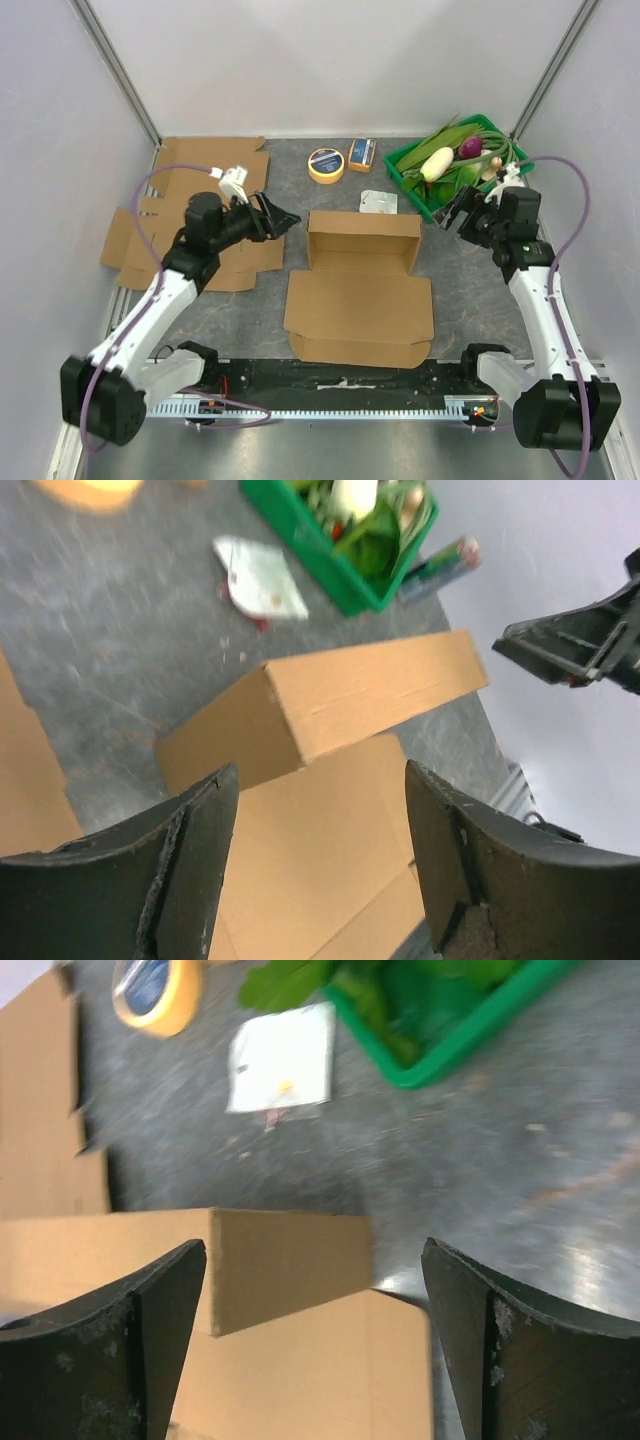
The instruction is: Fold the paper box
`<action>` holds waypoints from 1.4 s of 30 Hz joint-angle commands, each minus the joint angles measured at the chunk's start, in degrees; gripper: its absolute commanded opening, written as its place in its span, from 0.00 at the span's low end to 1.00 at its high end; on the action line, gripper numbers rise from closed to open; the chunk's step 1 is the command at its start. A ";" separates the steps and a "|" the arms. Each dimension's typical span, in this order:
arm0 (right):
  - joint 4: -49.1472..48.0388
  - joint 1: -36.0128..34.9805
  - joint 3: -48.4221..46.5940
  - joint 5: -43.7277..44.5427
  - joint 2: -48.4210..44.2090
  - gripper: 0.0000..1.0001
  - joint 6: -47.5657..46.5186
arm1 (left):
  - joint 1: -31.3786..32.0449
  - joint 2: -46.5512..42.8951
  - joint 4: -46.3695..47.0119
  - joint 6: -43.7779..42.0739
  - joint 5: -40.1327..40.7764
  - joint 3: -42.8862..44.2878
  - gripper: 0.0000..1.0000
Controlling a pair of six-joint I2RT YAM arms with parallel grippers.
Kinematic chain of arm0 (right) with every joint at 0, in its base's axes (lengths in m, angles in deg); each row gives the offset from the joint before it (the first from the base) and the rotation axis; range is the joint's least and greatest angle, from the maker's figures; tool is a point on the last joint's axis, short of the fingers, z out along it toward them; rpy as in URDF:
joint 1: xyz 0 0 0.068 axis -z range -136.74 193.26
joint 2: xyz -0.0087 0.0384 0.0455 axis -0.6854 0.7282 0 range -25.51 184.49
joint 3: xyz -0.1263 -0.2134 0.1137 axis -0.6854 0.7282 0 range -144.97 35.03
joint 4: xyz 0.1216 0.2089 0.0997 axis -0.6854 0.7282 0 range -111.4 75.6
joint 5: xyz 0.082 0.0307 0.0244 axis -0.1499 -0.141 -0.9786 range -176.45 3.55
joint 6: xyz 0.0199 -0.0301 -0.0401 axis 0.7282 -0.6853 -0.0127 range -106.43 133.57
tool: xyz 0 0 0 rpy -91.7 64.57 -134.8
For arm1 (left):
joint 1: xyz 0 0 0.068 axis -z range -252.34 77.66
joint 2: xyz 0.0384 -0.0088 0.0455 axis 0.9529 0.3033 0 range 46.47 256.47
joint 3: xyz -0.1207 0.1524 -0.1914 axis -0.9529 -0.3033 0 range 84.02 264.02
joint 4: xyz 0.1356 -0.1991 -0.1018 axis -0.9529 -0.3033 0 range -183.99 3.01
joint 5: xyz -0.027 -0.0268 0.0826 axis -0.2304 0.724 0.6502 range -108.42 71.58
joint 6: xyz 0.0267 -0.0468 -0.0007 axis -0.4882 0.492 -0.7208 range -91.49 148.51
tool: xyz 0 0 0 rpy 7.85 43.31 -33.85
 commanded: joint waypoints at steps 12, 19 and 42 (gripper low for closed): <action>38.68 -5.19 6.24 16.63 -6.24 0.90 1.41 | 44.88 -12.57 -10.94 -16.08 22.18 0.66 0.69; 41.14 -17.51 3.70 13.11 1.93 0.94 -1.95 | 58.01 1.41 -3.91 -22.49 23.10 0.75 0.66; 36.66 -29.48 12.06 4.05 12.50 0.00 8.25 | 59.49 12.66 8.92 -30.66 26.87 -1.98 0.92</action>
